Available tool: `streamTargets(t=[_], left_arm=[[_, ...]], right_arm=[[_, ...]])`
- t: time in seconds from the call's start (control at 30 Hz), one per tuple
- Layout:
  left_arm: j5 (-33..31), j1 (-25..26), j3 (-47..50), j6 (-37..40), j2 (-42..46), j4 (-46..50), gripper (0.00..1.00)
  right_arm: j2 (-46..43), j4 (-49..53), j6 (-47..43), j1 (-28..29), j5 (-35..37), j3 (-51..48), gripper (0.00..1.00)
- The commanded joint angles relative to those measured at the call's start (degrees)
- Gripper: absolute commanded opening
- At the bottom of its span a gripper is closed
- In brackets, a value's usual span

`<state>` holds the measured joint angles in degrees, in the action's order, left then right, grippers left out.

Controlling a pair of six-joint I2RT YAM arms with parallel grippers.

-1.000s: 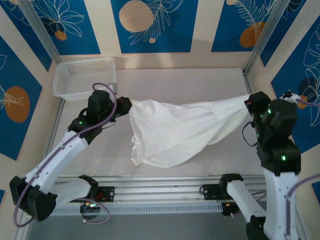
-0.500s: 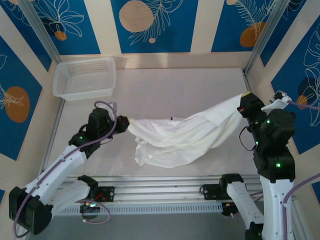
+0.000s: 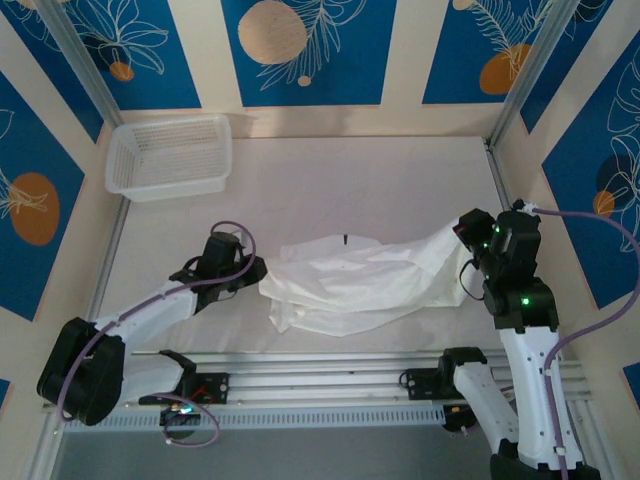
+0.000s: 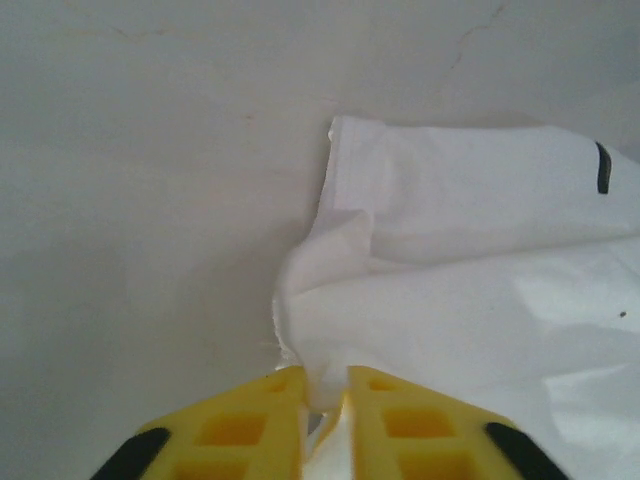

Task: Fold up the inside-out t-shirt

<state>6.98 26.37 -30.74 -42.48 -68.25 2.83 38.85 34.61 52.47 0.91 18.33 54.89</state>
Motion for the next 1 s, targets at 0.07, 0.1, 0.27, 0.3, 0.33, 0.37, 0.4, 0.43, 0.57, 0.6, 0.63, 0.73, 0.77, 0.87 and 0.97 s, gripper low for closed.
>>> streamTargets(t=[0.07, 0.1, 0.27, 0.3, 0.33, 0.37, 0.4, 0.43, 0.57, 0.6, 0.63, 0.73, 0.77, 0.87, 0.97], left_arm=[[-2.3, -0.5, 0.2, 0.7, 1.4, -1.5, 0.31], [-3.1, -0.5, 0.2, 0.7, 1.9, -0.2, 0.32], [-7.5, -0.7, -1.6, 0.3, 2.7, 9.3, 0.35], [-8.1, -0.8, -1.7, 0.6, 2.6, 10.2, 0.36], [-8.5, -1.0, -1.5, 0.7, 2.4, 10.6, 0.39], [-8.4, -1.3, -1.4, 0.8, 2.1, 10.8, 0.41], [-7.8, -1.5, -1.3, 0.9, 1.7, 10.5, 0.43], [-6.8, -1.8, -1.3, 1.0, 1.2, 10.2, 0.44], [2.2, -2.0, -0.3, 1.2, -0.1, 2.9, 0.46], [4.4, -2.0, 0.0, 0.8, -0.4, 0.5, 0.47], [6.3, -2.0, 0.2, 0.5, -0.9, -1.2, 0.47], [8.6, -2.0, -0.3, -0.4, -2.7, -2.8, 0.47], [8.9, -2.0, -0.2, -0.6, -3.4, -3.0, 0.47], [9.4, -2.0, 0.0, -1.4, -5.2, -3.4, 0.42], [9.2, -2.0, 0.5, -1.9, -5.8, -3.9, 0.36]], right_arm=[[-0.8, 0.2, -1.2, -0.6, 0.8, -0.4, 0.0], [-0.8, 0.1, -1.3, -0.6, 0.7, -0.5, 0.0], [-0.6, -0.3, -1.5, -0.8, -0.1, -0.7, 0.0], [-0.5, -0.4, -1.4, -0.7, -0.3, -0.7, 0.0], [-0.3, -0.6, -1.4, -0.7, -0.5, -0.7, 0.0], [-0.2, -0.7, -1.4, -0.7, -0.7, -0.7, 0.0], [0.0, -0.8, -1.4, -0.7, -0.9, -0.7, 0.0], [0.1, -0.9, -1.4, -0.7, -1.1, -0.6, 0.0], [0.4, -0.8, -1.5, -0.7, -1.4, -0.4, 0.0], [0.4, -0.8, -1.4, -0.7, -1.5, -0.3, 0.0], [0.4, -0.9, -1.4, -0.7, -1.6, -0.5, 0.0], [0.5, -0.9, -1.0, -0.8, -1.9, -0.6, 0.0], [0.5, -0.9, -1.0, -0.7, -1.9, -0.6, 0.0], [0.6, -0.8, -0.9, -0.7, -2.1, -0.5, 0.0], [0.6, -0.7, -0.9, -0.7, -2.2, -0.4, 0.0]])
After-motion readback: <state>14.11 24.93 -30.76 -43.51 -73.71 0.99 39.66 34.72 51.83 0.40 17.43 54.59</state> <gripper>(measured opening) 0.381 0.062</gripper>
